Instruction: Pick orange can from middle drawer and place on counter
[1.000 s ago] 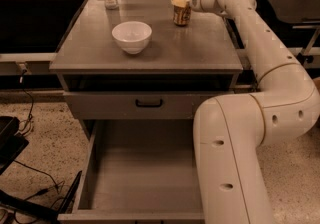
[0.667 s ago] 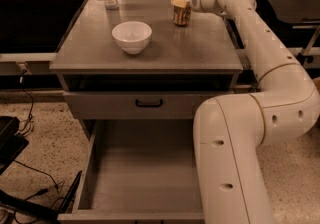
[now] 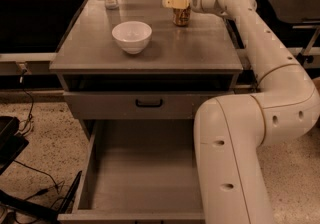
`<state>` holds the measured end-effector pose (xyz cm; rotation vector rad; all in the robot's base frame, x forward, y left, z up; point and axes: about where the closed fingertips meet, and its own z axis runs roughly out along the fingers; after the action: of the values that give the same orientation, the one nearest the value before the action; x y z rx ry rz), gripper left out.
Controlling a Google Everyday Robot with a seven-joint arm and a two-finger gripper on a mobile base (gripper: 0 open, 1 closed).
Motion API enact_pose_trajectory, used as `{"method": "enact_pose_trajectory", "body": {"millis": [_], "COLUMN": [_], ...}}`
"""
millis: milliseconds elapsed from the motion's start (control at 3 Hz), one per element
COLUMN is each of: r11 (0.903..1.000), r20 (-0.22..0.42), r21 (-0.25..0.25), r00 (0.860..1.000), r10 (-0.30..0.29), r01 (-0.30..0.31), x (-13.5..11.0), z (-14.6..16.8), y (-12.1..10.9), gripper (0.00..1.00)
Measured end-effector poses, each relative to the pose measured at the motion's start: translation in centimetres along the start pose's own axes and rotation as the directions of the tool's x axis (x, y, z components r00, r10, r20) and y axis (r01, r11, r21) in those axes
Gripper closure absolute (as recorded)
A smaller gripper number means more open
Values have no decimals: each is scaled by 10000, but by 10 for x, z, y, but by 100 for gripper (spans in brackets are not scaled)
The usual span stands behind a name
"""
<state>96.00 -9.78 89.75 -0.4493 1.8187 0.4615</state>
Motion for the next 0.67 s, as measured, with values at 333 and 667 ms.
{"method": "enact_pose_trajectory", "body": {"millis": [333, 667], "r11": [9998, 9938], "r20": [58, 627], "r21": [-195, -1098], "r00": [10000, 9980], "r10": [8, -109], "r01": [-7, 178], "x": [1, -20], "z": [1, -28], "y": [4, 13], "gripper": [0, 0]}}
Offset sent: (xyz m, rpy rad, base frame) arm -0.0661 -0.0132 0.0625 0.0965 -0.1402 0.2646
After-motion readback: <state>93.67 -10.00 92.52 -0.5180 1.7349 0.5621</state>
